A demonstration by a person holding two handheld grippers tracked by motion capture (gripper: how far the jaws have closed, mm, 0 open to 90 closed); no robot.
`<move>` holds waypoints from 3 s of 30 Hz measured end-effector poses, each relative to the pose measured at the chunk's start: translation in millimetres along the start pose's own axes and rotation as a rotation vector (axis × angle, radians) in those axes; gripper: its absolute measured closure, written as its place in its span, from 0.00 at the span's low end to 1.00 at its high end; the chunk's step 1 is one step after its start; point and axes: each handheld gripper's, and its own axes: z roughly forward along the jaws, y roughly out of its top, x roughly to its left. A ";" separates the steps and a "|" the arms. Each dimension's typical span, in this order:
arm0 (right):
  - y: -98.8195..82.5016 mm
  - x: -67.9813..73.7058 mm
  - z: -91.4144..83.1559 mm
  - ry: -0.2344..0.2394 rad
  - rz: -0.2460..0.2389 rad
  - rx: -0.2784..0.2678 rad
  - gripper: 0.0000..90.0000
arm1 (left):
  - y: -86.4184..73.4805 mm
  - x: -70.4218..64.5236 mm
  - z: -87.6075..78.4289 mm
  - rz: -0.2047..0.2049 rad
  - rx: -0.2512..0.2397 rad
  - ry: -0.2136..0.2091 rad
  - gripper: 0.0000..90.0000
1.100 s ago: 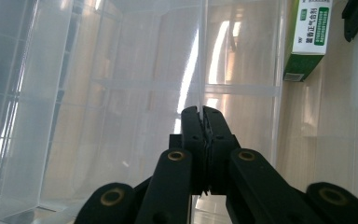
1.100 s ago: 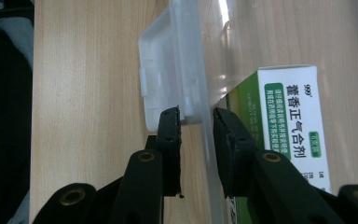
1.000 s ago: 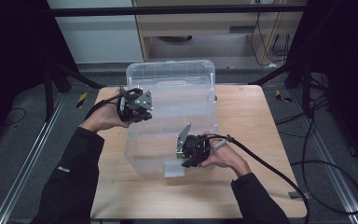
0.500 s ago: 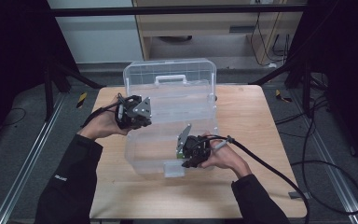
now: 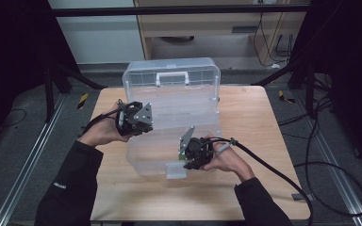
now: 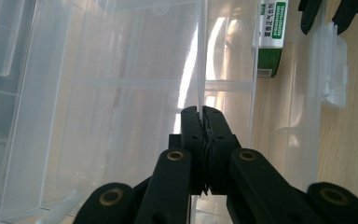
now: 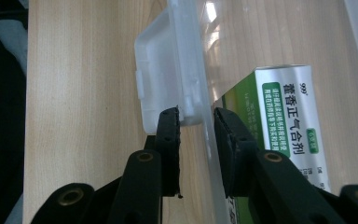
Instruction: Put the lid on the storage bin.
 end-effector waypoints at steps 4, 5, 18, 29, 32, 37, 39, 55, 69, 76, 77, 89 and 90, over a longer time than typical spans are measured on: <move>-0.8 0.5 -0.2 -0.004 0.005 -0.007 0.80 | -0.5 -2.6 0.1 0.000 0.007 -0.003 0.98; -0.8 0.8 -0.2 -0.005 0.005 -0.008 0.80 | -0.4 -3.2 0.4 0.000 0.006 -0.001 0.98; -4.1 3.8 -0.6 -0.028 0.023 -0.037 0.79 | -1.5 -9.1 1.3 0.005 0.011 -0.025 0.97; -7.6 8.0 -2.8 -0.067 0.040 -0.075 0.78 | -3.3 -11.3 2.3 -0.012 -0.005 -0.028 0.97; -11.1 8.1 -6.9 -0.063 0.051 -0.102 0.77 | -3.6 -12.0 2.6 -0.012 -0.007 -0.028 0.97; -19.5 9.2 -15.2 -0.063 0.081 -0.168 0.76 | -3.8 -12.5 2.6 -0.016 -0.005 -0.032 0.97; -23.1 9.2 -20.1 -0.066 0.097 -0.189 0.76 | -4.1 -13.0 2.6 -0.014 -0.005 -0.033 0.97; -63.0 -4.6 -90.0 -0.251 0.346 -0.599 1.00 | -3.6 -14.8 2.8 -0.016 0.004 -0.039 0.96; -77.3 -50.7 -111.0 -0.434 0.626 -0.739 1.00 | -4.9 -16.8 3.1 -0.020 0.001 -0.041 0.96; -80.1 -60.9 -107.3 -0.450 0.673 -0.730 1.00 | -5.3 -18.7 3.6 -0.018 0.003 -0.043 0.96; -80.3 -61.2 -107.4 -0.457 0.674 -0.728 1.00 | -5.3 -19.0 3.7 -0.017 0.003 -0.042 0.96; -83.7 -66.1 -109.1 -0.467 0.697 -0.728 1.00 | -6.5 -22.2 4.8 -0.017 -0.001 -0.040 0.95; -83.9 -66.3 -109.4 -0.463 0.699 -0.728 1.00 | -6.9 -22.6 4.9 -0.018 -0.003 -0.041 0.95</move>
